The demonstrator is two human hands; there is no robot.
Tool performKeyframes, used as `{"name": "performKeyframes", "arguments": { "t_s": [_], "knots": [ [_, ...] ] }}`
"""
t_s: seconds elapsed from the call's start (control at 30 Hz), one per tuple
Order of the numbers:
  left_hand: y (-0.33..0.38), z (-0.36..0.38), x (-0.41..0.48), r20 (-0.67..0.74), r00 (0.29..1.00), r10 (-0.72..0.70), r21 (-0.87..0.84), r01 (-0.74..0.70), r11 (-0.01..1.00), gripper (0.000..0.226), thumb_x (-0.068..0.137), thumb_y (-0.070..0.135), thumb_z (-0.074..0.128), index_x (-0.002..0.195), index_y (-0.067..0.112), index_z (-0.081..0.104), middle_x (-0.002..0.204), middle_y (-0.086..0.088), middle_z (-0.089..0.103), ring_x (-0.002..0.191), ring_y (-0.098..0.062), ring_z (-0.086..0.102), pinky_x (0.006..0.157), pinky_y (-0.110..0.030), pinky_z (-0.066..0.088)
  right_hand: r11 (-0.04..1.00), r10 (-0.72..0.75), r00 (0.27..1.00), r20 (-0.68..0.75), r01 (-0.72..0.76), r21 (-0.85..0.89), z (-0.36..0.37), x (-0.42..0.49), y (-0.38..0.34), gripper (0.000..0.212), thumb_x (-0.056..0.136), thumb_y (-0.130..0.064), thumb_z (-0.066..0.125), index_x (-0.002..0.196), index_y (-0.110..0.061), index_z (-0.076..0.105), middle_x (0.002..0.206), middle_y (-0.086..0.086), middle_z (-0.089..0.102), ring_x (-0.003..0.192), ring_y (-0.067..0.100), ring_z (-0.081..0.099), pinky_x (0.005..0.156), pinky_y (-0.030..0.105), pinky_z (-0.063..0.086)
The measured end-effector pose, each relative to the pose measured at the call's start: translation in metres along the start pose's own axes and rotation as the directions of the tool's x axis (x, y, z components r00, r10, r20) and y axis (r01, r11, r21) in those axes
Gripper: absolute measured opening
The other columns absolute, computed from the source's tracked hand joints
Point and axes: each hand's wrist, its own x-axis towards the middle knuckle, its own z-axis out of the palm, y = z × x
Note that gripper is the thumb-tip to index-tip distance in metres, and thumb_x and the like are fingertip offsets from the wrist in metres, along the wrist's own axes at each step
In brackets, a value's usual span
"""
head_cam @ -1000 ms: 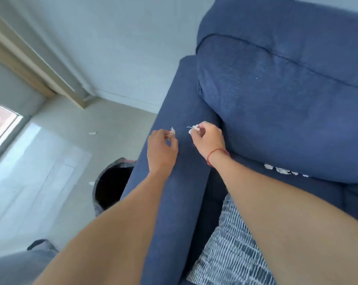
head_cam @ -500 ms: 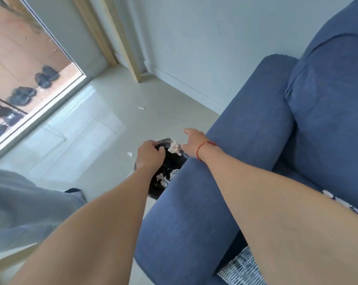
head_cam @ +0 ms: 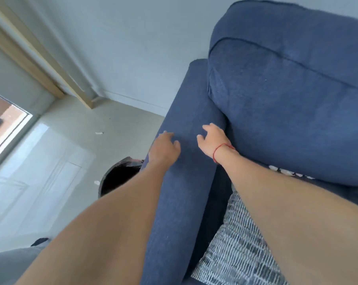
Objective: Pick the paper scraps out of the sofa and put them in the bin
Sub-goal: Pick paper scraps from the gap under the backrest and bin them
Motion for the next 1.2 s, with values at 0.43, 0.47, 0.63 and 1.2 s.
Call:
{"name": "performKeyframes", "arguments": {
  "t_s": [0.43,0.47,0.63,1.2],
  "knots": [
    [0.148,0.197,-0.03,0.436,0.876,0.205,0.124,-0.284,0.951,0.049,0.094,0.029,0.051,0.141,0.017,0.045,0.151,-0.003,0.04,0.136,-0.023,0.041,0.109,-0.038,0.04,0.884,0.435,0.9,0.031,-0.433,0.177,-0.065,-0.03,0.239,0.038,0.092,-0.017,0.049,0.127,-0.004,0.054,0.137,0.012,0.052,0.124,0.031,0.051,0.101,0.037,0.043],
    [0.152,0.212,-0.03,0.464,0.864,0.197,0.136,-0.289,0.948,0.048,0.094,0.029,0.051,0.141,0.017,0.045,0.149,-0.003,0.042,0.135,-0.023,0.043,0.108,-0.039,0.04,0.87,0.455,0.89,0.047,-0.454,0.193,-0.062,-0.03,0.254,0.038,0.091,-0.016,0.049,0.128,-0.006,0.054,0.137,0.012,0.053,0.122,0.031,0.053,0.1,0.035,0.044],
    [0.164,0.287,-0.022,0.555,0.819,0.147,0.213,-0.311,0.926,0.052,0.093,0.032,0.052,0.143,0.022,0.041,0.146,-0.005,0.045,0.133,-0.025,0.045,0.11,-0.039,0.038,0.814,0.507,0.853,0.126,-0.522,0.256,-0.046,-0.023,0.319,0.055,0.093,-0.013,0.049,0.146,-0.013,0.037,0.152,0.007,0.037,0.135,0.027,0.044,0.109,0.033,0.04],
    [0.165,0.389,0.047,0.768,0.63,0.118,0.455,-0.665,0.592,0.076,0.093,0.028,0.054,0.152,0.034,0.008,0.16,-0.003,0.022,0.147,-0.029,0.02,0.12,-0.04,0.011,0.882,0.45,0.868,0.209,-0.469,0.048,-0.005,0.046,0.394,0.086,0.082,0.013,0.039,0.149,-0.038,0.02,0.159,-0.003,0.003,0.136,0.032,0.021,0.104,0.045,0.043]
  ]
}}
